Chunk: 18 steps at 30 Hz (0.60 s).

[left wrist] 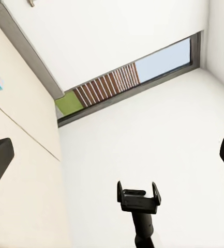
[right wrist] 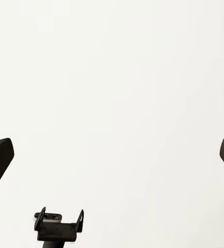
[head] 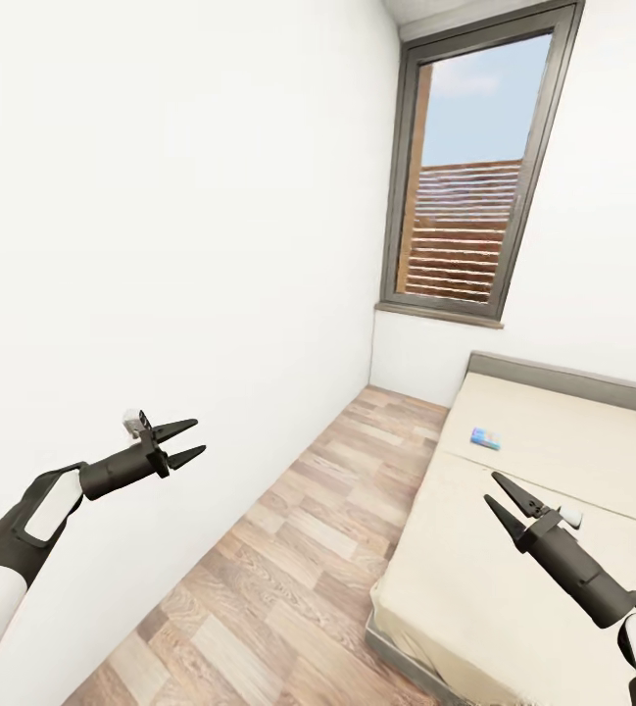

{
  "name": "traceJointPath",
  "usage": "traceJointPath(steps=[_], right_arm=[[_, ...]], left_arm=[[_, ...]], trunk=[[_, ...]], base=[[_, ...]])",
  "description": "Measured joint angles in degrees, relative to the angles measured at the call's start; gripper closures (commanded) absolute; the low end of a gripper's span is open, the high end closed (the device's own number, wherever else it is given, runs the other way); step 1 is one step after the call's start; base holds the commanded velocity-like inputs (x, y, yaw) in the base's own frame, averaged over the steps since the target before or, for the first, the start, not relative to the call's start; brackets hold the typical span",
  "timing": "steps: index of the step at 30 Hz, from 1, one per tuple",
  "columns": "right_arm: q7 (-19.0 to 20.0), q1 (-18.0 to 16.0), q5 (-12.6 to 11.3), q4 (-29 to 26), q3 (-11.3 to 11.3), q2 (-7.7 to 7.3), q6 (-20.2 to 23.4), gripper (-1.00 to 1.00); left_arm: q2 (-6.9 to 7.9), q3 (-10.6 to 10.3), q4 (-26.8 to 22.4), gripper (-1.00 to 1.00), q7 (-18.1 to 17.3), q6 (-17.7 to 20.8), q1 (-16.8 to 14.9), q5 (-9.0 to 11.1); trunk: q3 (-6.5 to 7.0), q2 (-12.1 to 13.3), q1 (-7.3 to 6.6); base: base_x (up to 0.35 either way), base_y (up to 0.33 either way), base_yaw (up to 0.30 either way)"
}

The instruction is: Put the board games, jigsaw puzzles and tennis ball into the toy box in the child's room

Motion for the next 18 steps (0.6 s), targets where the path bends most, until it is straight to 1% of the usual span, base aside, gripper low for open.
traceJointPath(steps=[3, 8, 14, 18], right_arm=[[0.0, 0.0, 0.0, 0.0, 0.0, -0.01, -0.1, -1.0], [-0.2, 0.0, 0.0, 0.0, 0.0, -0.02, -0.1, -1.0], [-0.3, 0.0, 0.0, -0.1, -0.1, -0.07, -0.1, -1.0], [-0.3, 0.0, -0.1, 0.0, -0.2, -0.15, -0.1, -1.0]], left_arm=[[0.0, 0.0, 0.0, -1.0, 0.0, 0.0, 0.0, 0.0], [-0.01, 0.0, 0.0, -1.0, 0.0, 0.0, 0.0, 0.0], [-0.07, -0.1, 0.0, -1.0, 0.1, 0.0, 0.0, 0.0], [-0.73, -0.9, 0.1, -1.0, 0.4, 0.0, 0.0, -0.2]], trunk=[[0.09, 0.0, 0.0], [0.13, 0.0, 0.0], [0.15, 0.0, 0.0], [0.15, 0.0, 0.0]], base=[[0.0, 0.0, -0.18], [0.0, 0.0, -0.112], [0.0, 0.0, -0.04], [0.0, 0.0, -0.007]])
